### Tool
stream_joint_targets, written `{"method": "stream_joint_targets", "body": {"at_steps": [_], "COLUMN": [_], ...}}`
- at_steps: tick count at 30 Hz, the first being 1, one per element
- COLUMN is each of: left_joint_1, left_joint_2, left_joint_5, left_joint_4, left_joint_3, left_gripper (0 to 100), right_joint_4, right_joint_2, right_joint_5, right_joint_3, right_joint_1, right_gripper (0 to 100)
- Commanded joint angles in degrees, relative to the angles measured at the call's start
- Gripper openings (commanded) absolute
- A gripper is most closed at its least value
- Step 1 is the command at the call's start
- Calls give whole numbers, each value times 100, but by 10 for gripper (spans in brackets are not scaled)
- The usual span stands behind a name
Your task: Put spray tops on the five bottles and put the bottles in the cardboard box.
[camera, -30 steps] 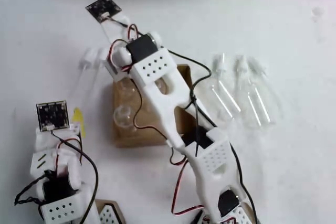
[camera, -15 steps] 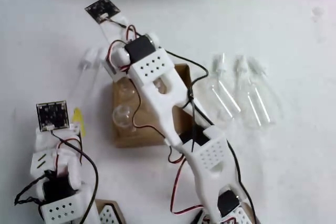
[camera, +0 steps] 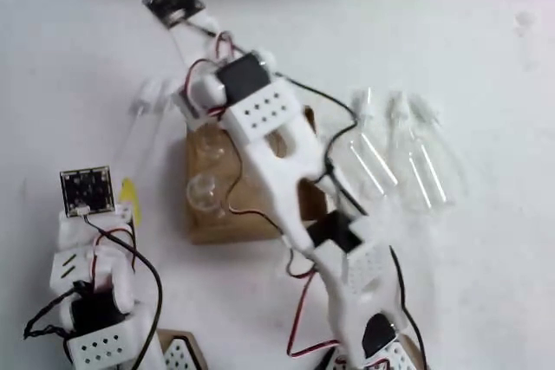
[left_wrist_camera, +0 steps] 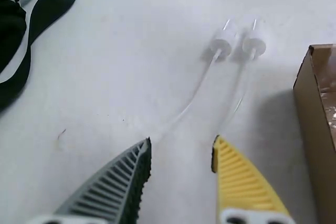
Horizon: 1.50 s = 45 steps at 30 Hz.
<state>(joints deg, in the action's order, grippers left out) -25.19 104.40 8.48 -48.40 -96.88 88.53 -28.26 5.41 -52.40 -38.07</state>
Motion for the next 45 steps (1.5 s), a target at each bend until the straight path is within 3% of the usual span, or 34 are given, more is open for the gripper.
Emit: {"method": "stream_joint_targets", "body": {"at_steps": [1,7,13,18,25,31,40,45], "left_joint_1": [-31,-31,-31,-31,-31,-31,-31,-31], "left_joint_2": [48,48,48,48,48,48,48,48], "left_joint_5": [62,62,62,62,62,62,62,62], "left_joint_4": [0,-18,-26,-26,-26,-26,-26,-26], "left_joint_3": [-9,-9,-9,-9,-9,-9,-9,-9], "left_gripper": [181,181,181,181,181,181,181,181], "right_joint_4": [268,884,998,998,945,277,295,268], "right_joint_2": [919,1640,1965,1851,1147,418,-101,-576], "right_joint_5": [-53,-18,-9,0,1187,1512,2391,2822], "right_joint_3": [-114,-114,-44,229,598,580,589,580], "right_joint_1": [576,1684,3512,4620,5385,5270,3899,3477], "right_gripper": [149,149,146,147,148,145,145,145]}}
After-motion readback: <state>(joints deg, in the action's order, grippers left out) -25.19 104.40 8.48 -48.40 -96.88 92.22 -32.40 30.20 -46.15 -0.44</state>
